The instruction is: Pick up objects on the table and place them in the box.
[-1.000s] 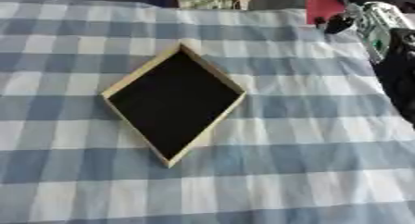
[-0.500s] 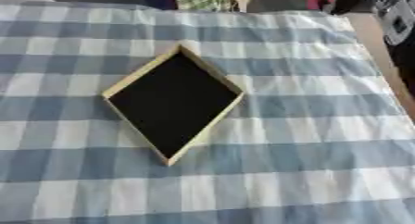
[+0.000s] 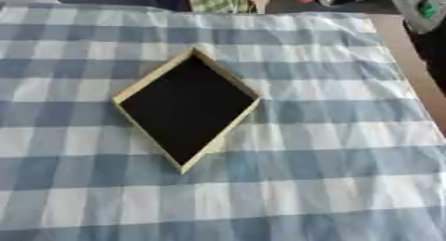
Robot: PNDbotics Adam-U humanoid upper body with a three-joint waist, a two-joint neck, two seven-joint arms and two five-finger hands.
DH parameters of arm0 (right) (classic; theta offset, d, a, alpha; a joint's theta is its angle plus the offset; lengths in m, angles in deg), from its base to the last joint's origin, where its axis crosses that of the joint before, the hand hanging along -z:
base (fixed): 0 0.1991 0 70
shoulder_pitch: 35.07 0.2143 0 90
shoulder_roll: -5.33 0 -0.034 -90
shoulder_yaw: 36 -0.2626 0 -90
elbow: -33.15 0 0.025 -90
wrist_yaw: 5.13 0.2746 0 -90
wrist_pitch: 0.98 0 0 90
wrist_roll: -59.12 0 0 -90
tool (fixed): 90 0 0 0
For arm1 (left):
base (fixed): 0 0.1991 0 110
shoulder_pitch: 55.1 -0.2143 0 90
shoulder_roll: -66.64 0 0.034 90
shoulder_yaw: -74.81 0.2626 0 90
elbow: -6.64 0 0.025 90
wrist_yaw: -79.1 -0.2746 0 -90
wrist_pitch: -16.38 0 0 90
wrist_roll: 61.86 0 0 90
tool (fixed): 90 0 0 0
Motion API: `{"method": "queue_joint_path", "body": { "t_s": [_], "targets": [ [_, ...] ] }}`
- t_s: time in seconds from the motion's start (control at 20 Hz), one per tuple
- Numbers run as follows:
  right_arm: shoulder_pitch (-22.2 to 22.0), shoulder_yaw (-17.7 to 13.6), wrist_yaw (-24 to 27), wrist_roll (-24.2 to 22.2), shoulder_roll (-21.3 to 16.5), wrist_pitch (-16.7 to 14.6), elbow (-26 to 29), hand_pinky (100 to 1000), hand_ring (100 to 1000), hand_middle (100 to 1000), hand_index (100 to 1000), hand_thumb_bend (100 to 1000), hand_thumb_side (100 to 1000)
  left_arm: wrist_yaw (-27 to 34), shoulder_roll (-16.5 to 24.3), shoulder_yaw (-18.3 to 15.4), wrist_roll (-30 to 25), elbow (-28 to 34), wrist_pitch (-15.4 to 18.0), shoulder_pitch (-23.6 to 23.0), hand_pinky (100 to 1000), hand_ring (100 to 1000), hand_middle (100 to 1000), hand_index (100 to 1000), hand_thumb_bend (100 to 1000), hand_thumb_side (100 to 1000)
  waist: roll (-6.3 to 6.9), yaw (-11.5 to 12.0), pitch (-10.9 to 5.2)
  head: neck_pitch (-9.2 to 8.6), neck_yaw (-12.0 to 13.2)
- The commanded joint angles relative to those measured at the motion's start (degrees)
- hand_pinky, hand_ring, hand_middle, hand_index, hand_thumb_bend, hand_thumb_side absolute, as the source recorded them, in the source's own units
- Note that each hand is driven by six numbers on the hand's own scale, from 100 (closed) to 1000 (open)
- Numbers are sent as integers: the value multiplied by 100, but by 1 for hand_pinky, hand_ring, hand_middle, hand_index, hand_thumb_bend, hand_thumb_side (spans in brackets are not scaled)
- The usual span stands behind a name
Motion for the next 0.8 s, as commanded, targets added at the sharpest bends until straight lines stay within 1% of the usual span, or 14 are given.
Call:
{"method": "queue_joint_path", "body": {
  "t_s": [0.05, 0.35, 0.5, 0.7, 0.75, 0.8],
  "targets": [
    [196, 208, 52, -167, 203, -105, 473, 100, 230, 162, 283, 311, 100, 32, 120, -13, 16, 83, 7, 28, 709, 612, 586, 649, 100, 739, 41, 8, -163, 42, -3],
    [253, 549, -190, -366, 804, -289, 1281, 100, 245, 176, 290, 311, 100, 31, 124, -67, 85, 83, 27, 10, 708, 613, 587, 650, 100, 736, 55, 16, -207, 122, -44],
    [242, 744, -256, -507, 965, -368, 1570, 100, 255, 181, 293, 314, 100, 15, 127, -83, 114, 83, 26, -2, 708, 613, 587, 650, 100, 737, 41, 5, -214, 153, -14],
    [223, 934, -185, -685, 1145, -429, 1814, 100, 256, 182, 294, 316, 100, -4, 121, -98, 132, 83, 17, -1, 708, 613, 586, 649, 100, 738, 8, -11, -215, 182, 68],
    [208, 971, -159, -725, 1200, -438, 1860, 100, 257, 182, 295, 349, 100, -10, 117, -110, 144, 83, 15, 1, 708, 613, 587, 649, 100, 738, 0, -10, -212, 186, 93],
    [191, 1004, -136, -766, 1245, -450, 1902, 100, 257, 183, 295, 318, 100, -19, 115, -120, 157, 83, 11, 2, 708, 613, 586, 649, 100, 737, -6, -8, -210, 189, 114]
  ]
}}
